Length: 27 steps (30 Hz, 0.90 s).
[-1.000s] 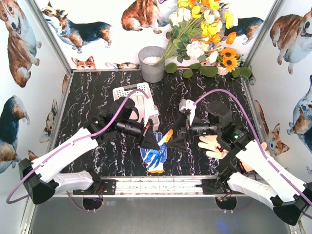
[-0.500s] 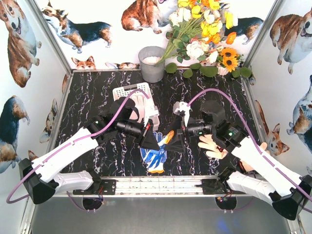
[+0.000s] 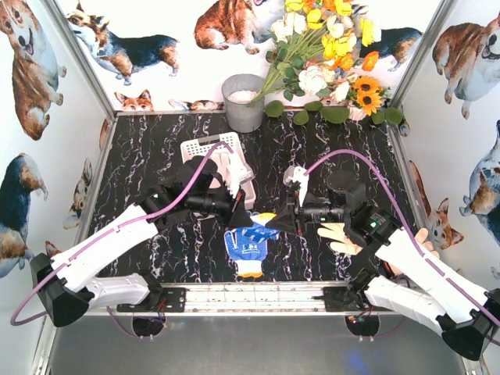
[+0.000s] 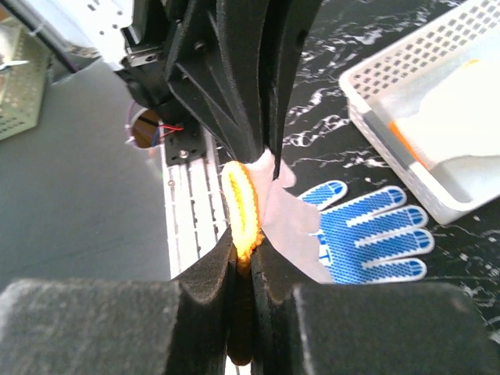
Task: Put the gloves into the storage basket
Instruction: Pair the glove with the glove.
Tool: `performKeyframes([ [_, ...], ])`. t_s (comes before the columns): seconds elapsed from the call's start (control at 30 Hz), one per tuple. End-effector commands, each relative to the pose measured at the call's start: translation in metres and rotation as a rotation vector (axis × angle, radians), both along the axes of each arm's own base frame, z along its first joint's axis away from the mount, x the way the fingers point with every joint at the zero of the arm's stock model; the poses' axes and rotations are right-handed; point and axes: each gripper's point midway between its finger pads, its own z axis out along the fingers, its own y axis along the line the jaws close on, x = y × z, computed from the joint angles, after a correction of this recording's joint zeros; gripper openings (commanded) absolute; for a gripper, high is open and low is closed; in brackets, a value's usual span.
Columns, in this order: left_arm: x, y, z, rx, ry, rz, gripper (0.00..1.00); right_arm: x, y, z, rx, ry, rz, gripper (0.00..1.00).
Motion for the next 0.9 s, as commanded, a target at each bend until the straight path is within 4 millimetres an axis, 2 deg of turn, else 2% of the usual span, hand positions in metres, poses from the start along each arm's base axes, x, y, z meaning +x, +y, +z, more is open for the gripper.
performKeyframes([
  [0.0, 0.045, 0.015, -0.027, 0.151, -0.1, 0.187, 0.0, 0.023, -0.003, 0.01, 0.007, -0.085, -0.117, 0.0],
  [0.13, 0.076, 0.012, -0.027, 0.183, -0.191, 0.263, 0.0, 0.048, -0.003, 0.007, -0.014, -0.127, -0.213, 0.0],
  [0.3, 0.11, 0.003, -0.021, 0.202, -0.284, 0.318, 0.0, 0.081, -0.006, 0.014, -0.031, -0.247, -0.326, 0.0],
  [0.43, 0.127, 0.006, -0.025, 0.234, -0.328, 0.367, 0.0, 0.093, -0.006, 0.011, -0.054, -0.299, -0.349, 0.0],
  [0.5, 0.122, 0.005, -0.039, 0.241, -0.301, 0.347, 0.0, 0.09, -0.005, -0.002, -0.076, -0.266, -0.336, 0.0],
  [0.57, 0.11, 0.004, -0.06, 0.248, -0.246, 0.31, 0.0, 0.082, -0.003, -0.024, -0.108, -0.195, -0.312, 0.0],
  [0.73, 0.071, -0.003, -0.113, 0.213, -0.09, 0.236, 0.0, 0.043, 0.005, -0.084, -0.156, -0.083, -0.259, 0.0],
  [0.87, 0.041, -0.012, -0.137, 0.206, -0.018, 0.192, 0.0, 0.014, 0.009, -0.108, -0.151, 0.011, -0.238, 0.0],
])
